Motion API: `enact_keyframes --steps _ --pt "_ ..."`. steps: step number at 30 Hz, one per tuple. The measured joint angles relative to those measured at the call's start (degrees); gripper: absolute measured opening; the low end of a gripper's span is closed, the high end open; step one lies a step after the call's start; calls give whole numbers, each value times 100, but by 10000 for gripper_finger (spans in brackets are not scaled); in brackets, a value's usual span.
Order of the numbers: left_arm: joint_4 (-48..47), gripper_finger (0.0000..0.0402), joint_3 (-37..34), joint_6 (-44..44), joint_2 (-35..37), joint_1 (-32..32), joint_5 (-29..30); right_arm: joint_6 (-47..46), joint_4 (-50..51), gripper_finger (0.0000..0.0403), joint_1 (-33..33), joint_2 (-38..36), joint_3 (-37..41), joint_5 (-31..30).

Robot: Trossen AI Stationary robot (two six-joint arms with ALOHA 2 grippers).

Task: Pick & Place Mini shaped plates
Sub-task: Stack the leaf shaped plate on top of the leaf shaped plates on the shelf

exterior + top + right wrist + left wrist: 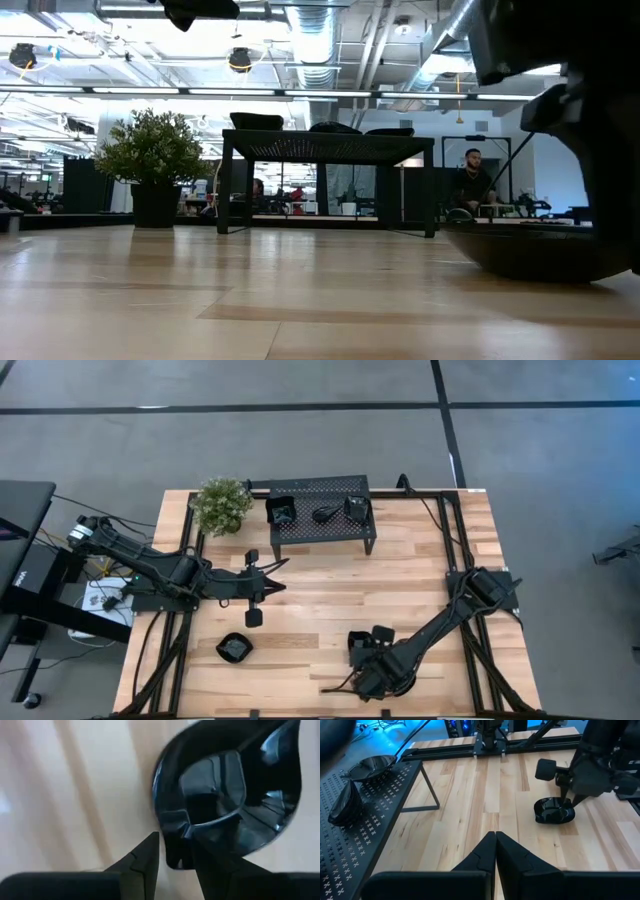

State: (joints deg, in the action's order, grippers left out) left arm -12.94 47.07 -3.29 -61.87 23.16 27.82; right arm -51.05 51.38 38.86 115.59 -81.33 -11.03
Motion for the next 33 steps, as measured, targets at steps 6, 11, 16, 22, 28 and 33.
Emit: enact_keyframes --steps 6,11,16,22,28,33 --pt "3 12 0 0 0 0 -1 378 7 88 -126 -4 246 -134" --pt "3 12 0 0 0 0 -1 856 94 14 -248 -35 254 -78" --pt "3 12 0 0 0 0 -1 1151 735 14 -324 -45 -162 -92" --pt "1 12 0 0 0 0 -1 1415 2322 7 -335 -417 -768 -756" --pt "1 12 0 1 0 0 -1 2063 3337 3 -598 -1348 -830 -2461" --pt "27 12 0 0 0 0 -1 3270 3424 7 -1484 -2208 -830 -3686"
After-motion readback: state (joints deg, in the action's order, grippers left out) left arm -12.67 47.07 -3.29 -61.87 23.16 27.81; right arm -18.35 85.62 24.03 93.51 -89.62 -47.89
